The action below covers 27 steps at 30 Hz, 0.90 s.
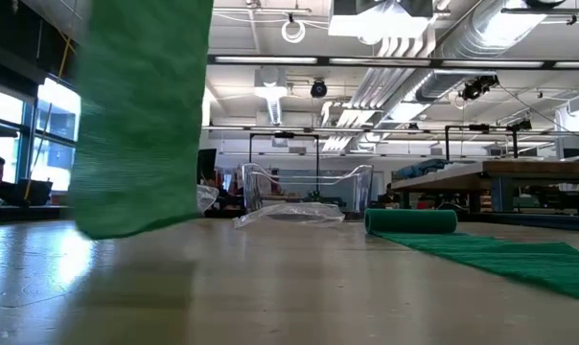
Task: Roll bandage
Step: Roll the green bandage on the table
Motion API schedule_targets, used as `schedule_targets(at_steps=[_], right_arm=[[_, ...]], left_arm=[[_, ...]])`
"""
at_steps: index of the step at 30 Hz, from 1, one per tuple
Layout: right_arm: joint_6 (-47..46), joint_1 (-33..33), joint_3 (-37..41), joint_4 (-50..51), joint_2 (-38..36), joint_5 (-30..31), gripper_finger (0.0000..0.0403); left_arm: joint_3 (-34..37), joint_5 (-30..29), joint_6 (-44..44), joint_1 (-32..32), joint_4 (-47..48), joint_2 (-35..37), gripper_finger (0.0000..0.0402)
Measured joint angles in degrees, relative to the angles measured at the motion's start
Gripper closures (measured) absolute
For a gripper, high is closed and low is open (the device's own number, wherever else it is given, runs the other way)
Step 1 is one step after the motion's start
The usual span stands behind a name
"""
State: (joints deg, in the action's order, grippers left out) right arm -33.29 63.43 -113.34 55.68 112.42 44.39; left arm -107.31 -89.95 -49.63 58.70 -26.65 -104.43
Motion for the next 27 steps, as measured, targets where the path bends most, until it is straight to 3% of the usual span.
schedule_targets(at_steps=[4, 10, 13, 18, 23, 27], right_arm=[[0.2, -1.4, 0.0, -0.2, 0.0, -0.9, 0.0385], [0.9, -6.0, 0.0, -0.7, 1.4, -8.3, 0.0318], [3.4, -7.8, 0.1, -0.7, 2.6, -13.1, 0.0282], [6.5, -8.8, 1.3, -0.6, 3.0, -13.6, 0.0250], [10.4, -8.8, 6.0, -3.2, 3.0, -14.0, 0.0250], [14.4, -10.8, 13.2, -13.0, 3.1, -21.3, 0.0260]], left_arm=[[-6.9, 0.0, -0.6, 1.6, 0.2, -5.5, 0.0399], [-1.6, 0.0, 3.6, 0.8, 2.1, -3.0, 0.0399], [5.1, -0.1, 6.6, -0.7, 2.0, 2.0, 0.0399], [20.7, 0.0, 15.1, -2.6, 4.4, 13.9, 0.0399], [37.0, 0.8, 26.8, -4.1, 6.8, 26.0, 0.0399], [48.2, 0.3, 33.0, -5.7, 7.8, 32.3, 0.0399]])
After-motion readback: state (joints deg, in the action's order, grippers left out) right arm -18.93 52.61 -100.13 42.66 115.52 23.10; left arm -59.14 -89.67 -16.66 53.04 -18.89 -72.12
